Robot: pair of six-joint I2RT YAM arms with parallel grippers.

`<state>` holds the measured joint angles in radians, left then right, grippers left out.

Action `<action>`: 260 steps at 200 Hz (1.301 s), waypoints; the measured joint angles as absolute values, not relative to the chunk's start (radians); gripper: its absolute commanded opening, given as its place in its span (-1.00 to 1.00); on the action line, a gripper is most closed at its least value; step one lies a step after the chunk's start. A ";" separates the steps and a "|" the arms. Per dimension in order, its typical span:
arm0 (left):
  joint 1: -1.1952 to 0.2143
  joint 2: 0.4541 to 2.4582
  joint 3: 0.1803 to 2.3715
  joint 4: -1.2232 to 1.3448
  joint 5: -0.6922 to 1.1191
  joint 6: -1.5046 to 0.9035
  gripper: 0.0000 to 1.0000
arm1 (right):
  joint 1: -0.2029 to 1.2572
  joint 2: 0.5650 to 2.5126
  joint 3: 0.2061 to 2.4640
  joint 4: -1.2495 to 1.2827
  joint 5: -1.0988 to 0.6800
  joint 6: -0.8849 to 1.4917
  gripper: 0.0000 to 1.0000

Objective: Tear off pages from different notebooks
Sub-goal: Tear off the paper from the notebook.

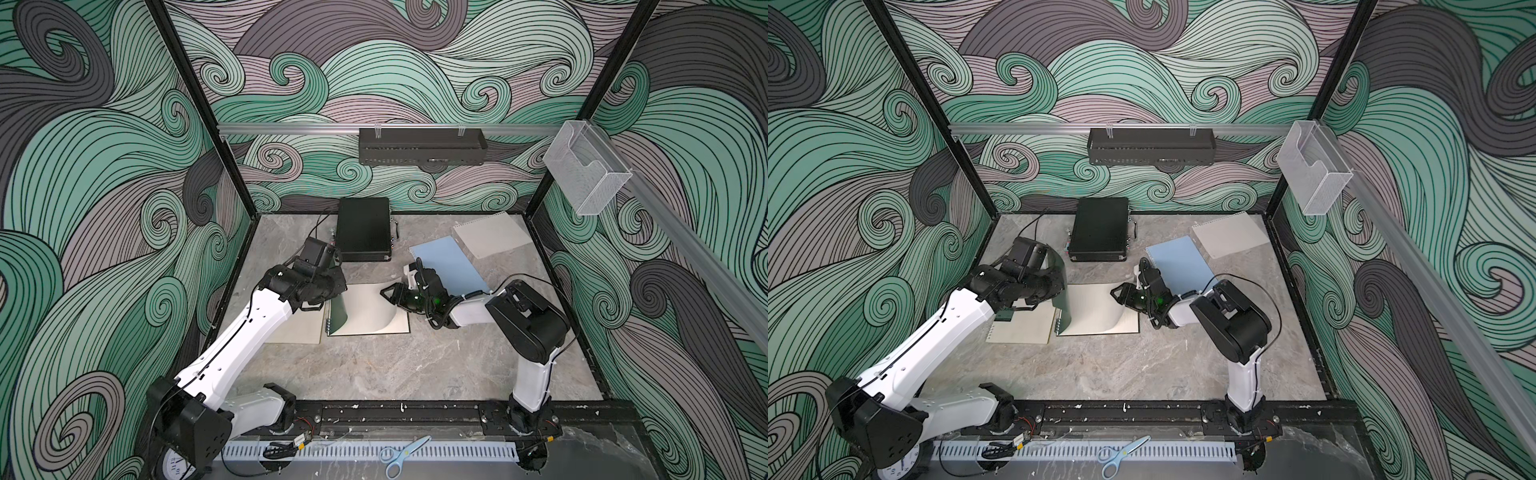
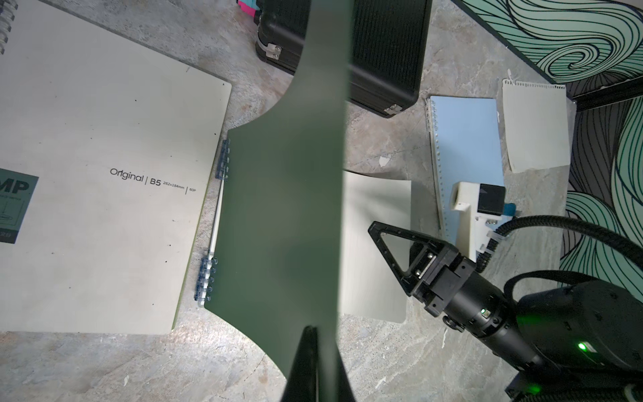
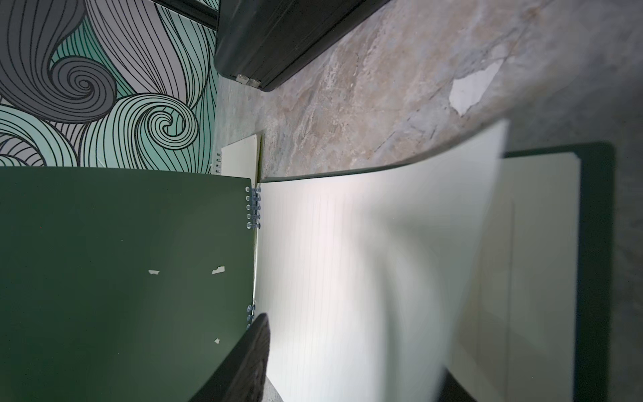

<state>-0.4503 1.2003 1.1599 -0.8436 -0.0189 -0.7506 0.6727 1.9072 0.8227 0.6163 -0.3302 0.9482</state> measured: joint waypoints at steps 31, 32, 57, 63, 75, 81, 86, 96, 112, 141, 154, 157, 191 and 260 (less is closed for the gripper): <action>-0.450 1.200 1.160 -0.845 -0.023 -0.751 -1.00 | 0.672 1.910 0.824 0.608 -0.335 0.937 -0.91; -0.450 1.200 1.160 -0.845 -0.024 -0.751 -1.00 | 0.673 1.910 0.825 0.607 -0.334 0.933 -0.93; -0.450 1.201 1.160 -0.862 -0.066 -0.763 -1.00 | 0.672 1.912 0.826 0.578 -0.319 0.926 -1.00; -0.450 1.201 1.161 -0.871 -0.085 -0.771 -1.00 | 0.672 1.911 0.826 0.568 -0.311 0.923 -1.00; -0.450 1.201 1.161 -0.894 -0.134 -0.790 -1.00 | 0.672 1.897 0.817 0.537 -0.282 0.916 -1.00; -0.451 1.201 1.161 -0.906 -0.162 -0.800 -1.00 | 0.672 1.882 0.808 0.518 -0.262 0.913 -1.00; -0.450 1.201 1.161 -0.916 -0.187 -0.808 -1.00 | 0.672 1.866 0.798 0.501 -0.247 0.908 -1.00; -0.450 1.200 1.161 -0.929 -0.234 -0.822 -1.00 | 0.673 1.825 0.775 0.466 -0.213 0.899 -1.00; -0.450 1.200 1.161 -0.948 -0.308 -0.844 -1.00 | 0.673 1.754 0.736 0.417 -0.154 0.886 -1.00; -0.450 1.202 1.161 -0.979 -0.410 -0.884 -1.00 | 0.675 1.658 0.666 0.356 -0.047 0.865 -1.00; -0.450 1.209 1.161 -0.990 -0.444 -0.900 -1.00 | 0.682 1.629 0.648 0.314 -0.003 0.854 -1.00; -0.450 1.211 1.161 -0.993 -0.451 -0.904 -1.00 | 0.684 1.625 0.645 0.305 0.006 0.852 -1.00; -0.448 1.280 1.168 -1.087 -0.542 -0.979 -1.00 | 0.730 1.526 0.645 0.154 0.158 0.831 -1.00; -0.432 1.327 1.195 -1.188 -0.575 -1.068 -1.00 | 0.767 1.436 0.673 -0.060 0.346 0.835 -1.00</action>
